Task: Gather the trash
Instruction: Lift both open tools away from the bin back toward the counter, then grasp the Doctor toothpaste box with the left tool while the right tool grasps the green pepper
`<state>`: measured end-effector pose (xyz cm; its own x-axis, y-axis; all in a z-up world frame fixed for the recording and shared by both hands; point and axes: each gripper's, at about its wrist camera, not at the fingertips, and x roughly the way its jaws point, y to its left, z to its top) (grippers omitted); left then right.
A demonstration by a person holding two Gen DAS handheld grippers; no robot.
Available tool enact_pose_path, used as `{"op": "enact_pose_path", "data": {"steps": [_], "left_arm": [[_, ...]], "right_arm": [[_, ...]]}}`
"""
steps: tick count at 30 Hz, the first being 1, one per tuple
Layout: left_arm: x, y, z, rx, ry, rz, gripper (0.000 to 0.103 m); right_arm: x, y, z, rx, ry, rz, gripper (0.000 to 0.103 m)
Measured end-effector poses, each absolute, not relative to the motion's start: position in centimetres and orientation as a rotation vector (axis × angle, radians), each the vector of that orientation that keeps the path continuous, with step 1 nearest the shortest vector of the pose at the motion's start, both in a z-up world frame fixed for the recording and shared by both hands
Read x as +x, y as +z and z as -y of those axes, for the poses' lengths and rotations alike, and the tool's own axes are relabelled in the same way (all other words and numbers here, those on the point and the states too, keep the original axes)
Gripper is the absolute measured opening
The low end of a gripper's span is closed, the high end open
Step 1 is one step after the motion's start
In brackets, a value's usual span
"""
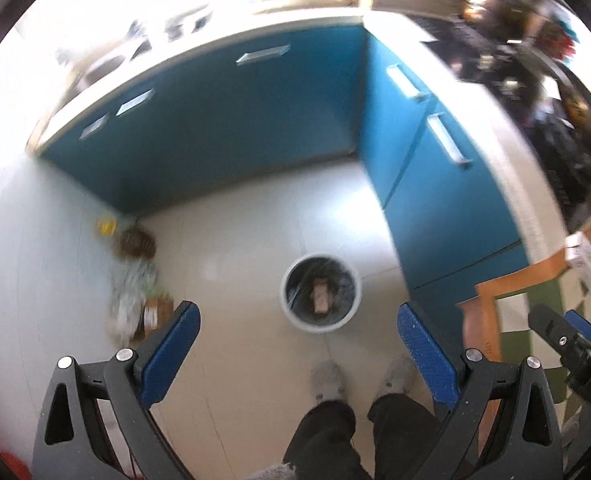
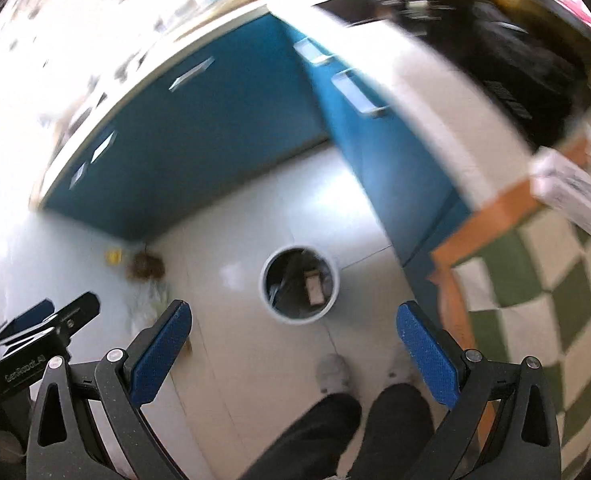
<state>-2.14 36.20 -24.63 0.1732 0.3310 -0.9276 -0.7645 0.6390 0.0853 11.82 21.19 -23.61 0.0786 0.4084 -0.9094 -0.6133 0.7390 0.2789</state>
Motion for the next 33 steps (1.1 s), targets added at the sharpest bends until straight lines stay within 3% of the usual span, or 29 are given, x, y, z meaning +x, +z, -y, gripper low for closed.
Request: {"op": "enact_pose_path", "data": {"steps": [8,15,22,24,25,26,27,28,29,30,31,33], "left_arm": [[14.0,-22.9,-24.6,-0.046,0.453,-1.167,0.101],[28.1,-27.5,-10.2,0.438,0.014,-1.257,0.101],[33.4,-32.6,-3.5,0.713,-0.200,-1.333,0.100],[33.5,-33.4,-2.8,0.752,-0.239,-1.348,0.098],[33.8,-33.8,-2.6,0.760,-0.254,-1.357,0.085],[33.5,-34.2,-2.4,0.765,-0.271,-1.370,0.078],[33.3,-34.6,-2.3,0.764,-0.288,-1.389,0.064],[33.3,-34.7,-2.1,0.776,-0.282,-1.383,0.064],[33.5,-34.7,-2.0,0.782,-0.282,-1.380,0.063],[33.5,-34.5,-2.0,0.776,-0.283,-1.379,0.062],[33.5,-34.3,-2.1,0.757,-0.283,-1.383,0.060],[33.2,-33.7,-2.2,0.709,-0.277,-1.393,0.055]], "right_arm": [[24.2,-22.0,-3.0,0.009,0.318,-1.271,0.103],[28.6,-27.5,11.6,-0.027,0.004,-1.389,0.103],[29.7,-32.6,16.7,0.062,-0.020,-1.495,0.101],[30.1,-33.1,16.9,0.074,-0.003,-1.501,0.091],[30.2,-33.1,16.8,0.063,-0.002,-1.490,0.090],[30.4,-32.8,16.7,0.045,0.009,-1.468,0.086],[30.6,-32.7,16.6,0.034,0.010,-1.458,0.078],[30.4,-32.5,16.7,0.017,0.006,-1.442,0.073],[30.4,-32.3,16.6,-0.001,0.006,-1.422,0.058],[30.4,-32.0,16.4,-0.006,0.005,-1.410,0.037],[30.6,-31.8,16.6,0.006,0.009,-1.405,0.032],[31.0,-31.7,16.7,0.026,0.018,-1.403,0.031]]}}
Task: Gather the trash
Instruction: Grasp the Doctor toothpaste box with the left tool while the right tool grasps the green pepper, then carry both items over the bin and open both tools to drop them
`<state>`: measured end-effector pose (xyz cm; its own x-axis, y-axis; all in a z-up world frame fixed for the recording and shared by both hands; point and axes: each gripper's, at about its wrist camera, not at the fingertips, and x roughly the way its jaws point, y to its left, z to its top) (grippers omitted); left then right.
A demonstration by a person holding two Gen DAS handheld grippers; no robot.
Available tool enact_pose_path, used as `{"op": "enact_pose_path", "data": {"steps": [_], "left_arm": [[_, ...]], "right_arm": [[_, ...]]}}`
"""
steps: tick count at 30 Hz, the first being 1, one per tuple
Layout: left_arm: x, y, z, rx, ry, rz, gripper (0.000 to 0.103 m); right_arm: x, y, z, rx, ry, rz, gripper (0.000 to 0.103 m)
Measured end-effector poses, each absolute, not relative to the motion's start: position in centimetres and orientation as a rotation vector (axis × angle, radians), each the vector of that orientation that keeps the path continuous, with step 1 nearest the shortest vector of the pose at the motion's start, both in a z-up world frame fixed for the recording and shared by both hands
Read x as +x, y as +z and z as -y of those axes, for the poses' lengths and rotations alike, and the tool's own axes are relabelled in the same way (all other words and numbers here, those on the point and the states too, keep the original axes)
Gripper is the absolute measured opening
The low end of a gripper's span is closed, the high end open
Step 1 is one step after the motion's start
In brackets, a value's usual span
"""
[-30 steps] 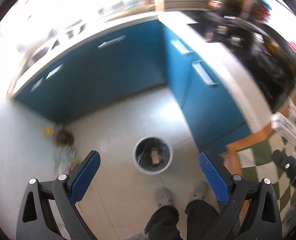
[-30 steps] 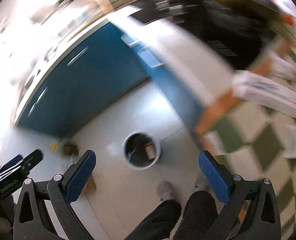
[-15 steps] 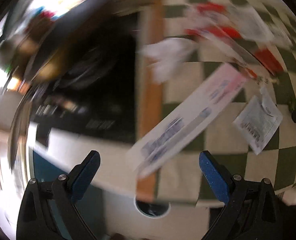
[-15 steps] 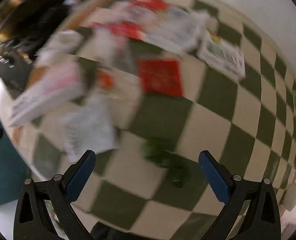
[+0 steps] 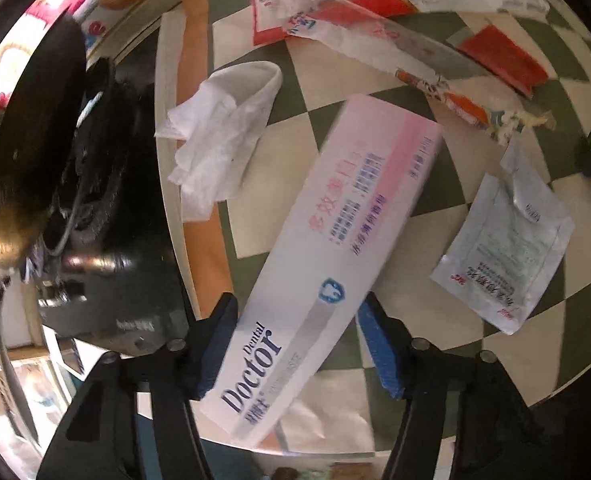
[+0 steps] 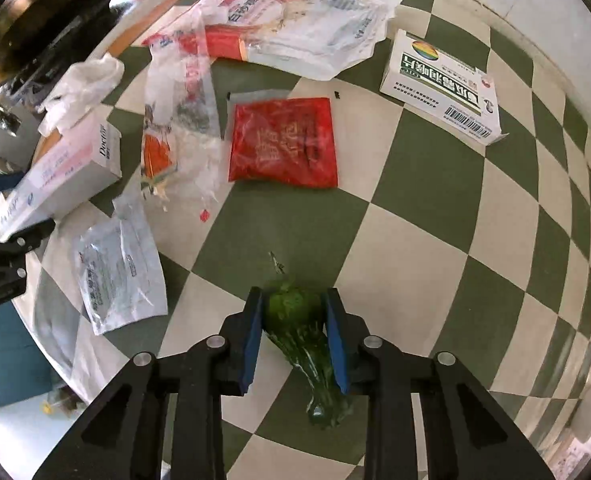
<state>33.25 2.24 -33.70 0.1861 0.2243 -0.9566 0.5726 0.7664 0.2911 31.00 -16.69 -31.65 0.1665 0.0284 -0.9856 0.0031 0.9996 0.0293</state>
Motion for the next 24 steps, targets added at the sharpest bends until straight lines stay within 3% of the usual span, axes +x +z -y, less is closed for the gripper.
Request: {"op": "enact_pose_path", "data": {"steps": [7,13,20,24], "left_arm": [[32.8,-30.4,-5.7,0.437,-0.153,-1.423,0.049],[30.1,-25.0,-9.7,0.143,-0.039,-1.336,0.048],[24.2,-21.4,-18.0,-0.153,0.105,-1.251,0.047],[19.4,-22.4,-24.6,-0.302,0.245,-1.243,0.047]], "right_arm": [[31.3,-28.6,18.2,0.088,0.057,-1.349,0.030],[30.8,-25.0,15.7,0.119,0.139,-1.314,0.030],[28.8,-21.8,6.6,0.107,0.353,-1.288,0.030],[27.1,-21.8,-2.0,0.032,0.543,-1.316,0.030]]}}
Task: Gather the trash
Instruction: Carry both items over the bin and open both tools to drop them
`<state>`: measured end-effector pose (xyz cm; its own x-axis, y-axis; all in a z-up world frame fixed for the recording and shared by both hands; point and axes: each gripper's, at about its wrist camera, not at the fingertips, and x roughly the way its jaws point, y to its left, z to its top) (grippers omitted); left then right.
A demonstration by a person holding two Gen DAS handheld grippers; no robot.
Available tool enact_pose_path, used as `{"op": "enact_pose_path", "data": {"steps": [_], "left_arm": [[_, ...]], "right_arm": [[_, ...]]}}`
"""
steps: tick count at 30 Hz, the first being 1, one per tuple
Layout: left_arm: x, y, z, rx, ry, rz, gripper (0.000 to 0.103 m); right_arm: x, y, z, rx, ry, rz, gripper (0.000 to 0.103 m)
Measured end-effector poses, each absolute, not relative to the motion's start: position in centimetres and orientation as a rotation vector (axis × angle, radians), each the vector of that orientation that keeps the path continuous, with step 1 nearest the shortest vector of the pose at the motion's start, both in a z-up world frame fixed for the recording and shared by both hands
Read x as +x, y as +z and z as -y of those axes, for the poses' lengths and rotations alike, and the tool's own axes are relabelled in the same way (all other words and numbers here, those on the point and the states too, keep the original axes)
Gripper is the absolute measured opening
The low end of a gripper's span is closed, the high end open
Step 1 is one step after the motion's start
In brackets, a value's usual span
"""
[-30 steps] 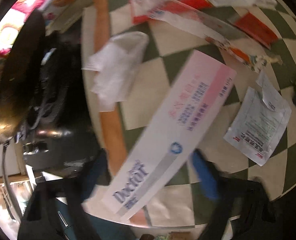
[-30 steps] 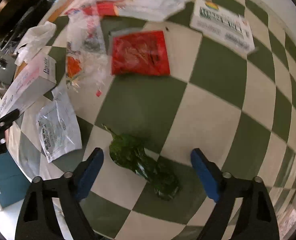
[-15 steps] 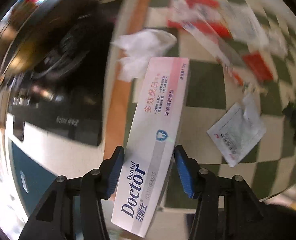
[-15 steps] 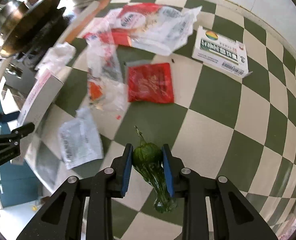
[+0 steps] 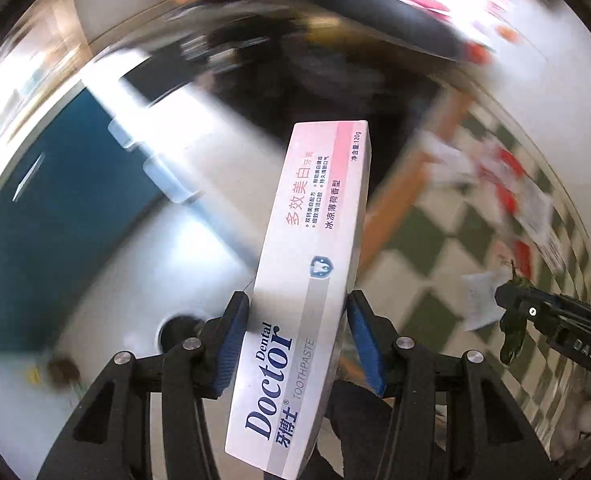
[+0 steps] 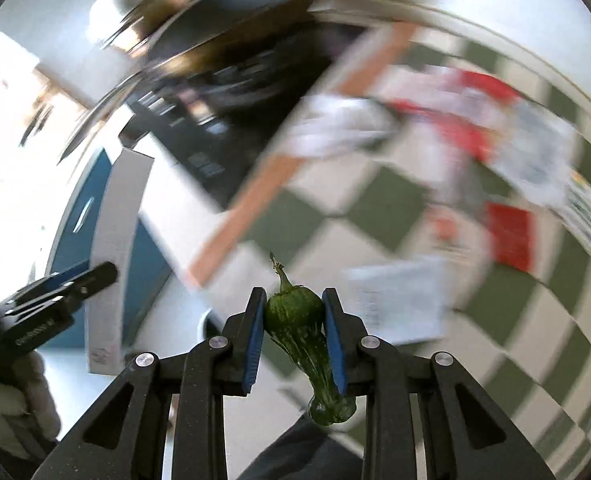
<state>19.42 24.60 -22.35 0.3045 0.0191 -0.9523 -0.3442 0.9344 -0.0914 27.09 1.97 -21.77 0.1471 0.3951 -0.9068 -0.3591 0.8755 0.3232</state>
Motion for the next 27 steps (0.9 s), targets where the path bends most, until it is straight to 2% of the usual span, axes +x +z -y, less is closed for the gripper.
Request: {"op": "enact_pose_path", "data": {"steps": [3,7,12,16,19,23,27], "left_arm": [[14.5,-25.2,-30.5,-0.442,0.368,-1.271,0.047],[7.3,-32.4,-37.8,-0.655,0.500,-1.333,0.047],[0.6,-46.9,-44.2,-0.920,0.578,-1.421,0.047],[-2.2,-60.4,-47.2,-1.120,0.575,-1.475,0.047],[-2.9,-68.9,-48.7,-1.185,0.563,-1.507,0.047],[-3.4,-76.6,-50.0,-1.234,0.543,-1.520,0.049],[-4.3,-82.1,-51.5,-1.375,0.535,-1.498,0.050]], "right_arm": [[25.0,-23.5,-9.1,-0.046,0.680,-1.354,0.030],[21.9,-28.9,-18.1,-0.149,0.814,-1.413,0.030],[18.0,-42.6,-27.9,-0.249,0.866,-1.522,0.029],[15.9,-56.1,-32.8,-0.292,0.849,-1.638,0.029],[14.6,-63.4,-34.7,-0.329,0.842,-1.674,0.029],[14.1,-73.4,-36.0,-0.298,0.823,-1.762,0.029],[13.4,-79.1,-37.6,-0.260,0.826,-1.825,0.030]]}}
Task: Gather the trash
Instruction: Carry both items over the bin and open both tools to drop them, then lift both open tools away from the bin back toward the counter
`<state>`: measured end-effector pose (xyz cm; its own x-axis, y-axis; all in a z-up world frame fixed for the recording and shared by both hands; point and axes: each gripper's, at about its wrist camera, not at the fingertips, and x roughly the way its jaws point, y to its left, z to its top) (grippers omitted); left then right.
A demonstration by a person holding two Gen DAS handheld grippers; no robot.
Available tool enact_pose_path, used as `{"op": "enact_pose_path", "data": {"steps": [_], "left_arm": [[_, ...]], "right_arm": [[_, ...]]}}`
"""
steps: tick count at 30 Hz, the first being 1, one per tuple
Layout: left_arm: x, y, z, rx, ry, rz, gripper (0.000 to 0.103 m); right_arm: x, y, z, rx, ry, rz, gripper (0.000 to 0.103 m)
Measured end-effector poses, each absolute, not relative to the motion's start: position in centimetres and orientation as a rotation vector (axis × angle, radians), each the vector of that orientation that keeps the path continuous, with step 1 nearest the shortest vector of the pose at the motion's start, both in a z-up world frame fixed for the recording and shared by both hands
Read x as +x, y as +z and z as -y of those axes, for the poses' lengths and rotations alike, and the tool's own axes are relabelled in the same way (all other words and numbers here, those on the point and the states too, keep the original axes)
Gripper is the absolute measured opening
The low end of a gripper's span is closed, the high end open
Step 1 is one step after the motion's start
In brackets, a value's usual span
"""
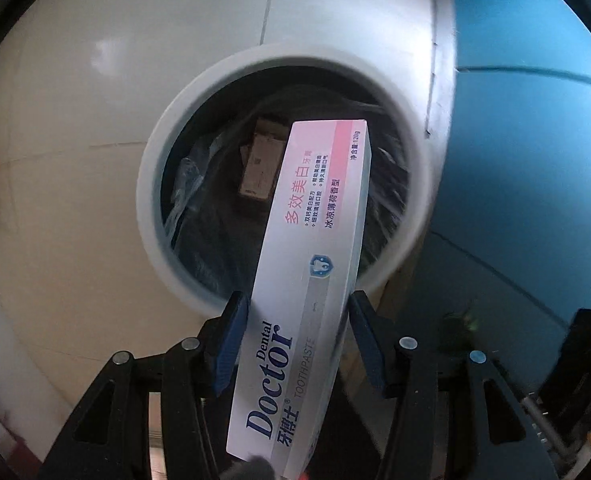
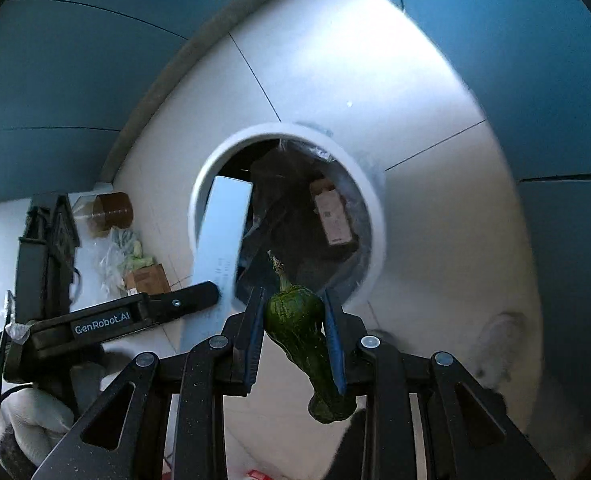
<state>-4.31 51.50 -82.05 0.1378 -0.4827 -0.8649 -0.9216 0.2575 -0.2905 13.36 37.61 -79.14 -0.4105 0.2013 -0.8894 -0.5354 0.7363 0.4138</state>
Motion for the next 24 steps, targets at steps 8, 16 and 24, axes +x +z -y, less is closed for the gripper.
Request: {"op": "enact_pose_path", "data": {"steps": [8,16,24], "left_arm": [[-5.2,-82.4,-52.4,-1.286,0.605,-1.518,0.094],[-6.5,-75.9,-51.7,-0.936,0.863,-1.488,0.095],[-8.0,-66.4,-49.0,-0.859,0.953,-1.431,0.095]], "right_arm": [[13.4,-85.2,-39.8,-0.338,0.764,-1.870,0.059],[12.7,-79.6,-40.2,-0.590,0.758,-1.636,0.103],[10.6,-68.8,-39.1,-0.724,0.779,-1.466,0.103]]}}
